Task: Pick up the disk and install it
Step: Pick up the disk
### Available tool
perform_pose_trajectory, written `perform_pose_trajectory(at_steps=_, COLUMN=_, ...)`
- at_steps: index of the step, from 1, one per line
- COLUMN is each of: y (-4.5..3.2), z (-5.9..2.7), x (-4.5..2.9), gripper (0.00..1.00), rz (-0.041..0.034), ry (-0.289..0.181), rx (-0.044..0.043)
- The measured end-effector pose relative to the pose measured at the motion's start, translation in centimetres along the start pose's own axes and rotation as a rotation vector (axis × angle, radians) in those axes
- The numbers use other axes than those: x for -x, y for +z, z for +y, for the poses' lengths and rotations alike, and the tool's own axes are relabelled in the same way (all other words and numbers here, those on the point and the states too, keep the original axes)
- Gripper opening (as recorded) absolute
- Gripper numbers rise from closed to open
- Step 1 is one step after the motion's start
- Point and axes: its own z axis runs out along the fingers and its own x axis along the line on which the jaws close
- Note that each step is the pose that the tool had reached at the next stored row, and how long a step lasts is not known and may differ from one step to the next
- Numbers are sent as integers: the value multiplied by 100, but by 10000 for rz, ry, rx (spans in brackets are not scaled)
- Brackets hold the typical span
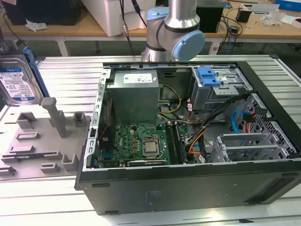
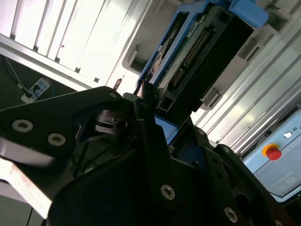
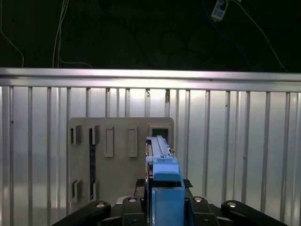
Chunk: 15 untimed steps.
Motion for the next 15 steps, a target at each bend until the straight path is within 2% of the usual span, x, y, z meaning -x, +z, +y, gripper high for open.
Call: perform_pose_trajectory(at_steps=15, y=-262, z=-4, x=-10, gripper=36, rz=180, ry=-3, rx=5)
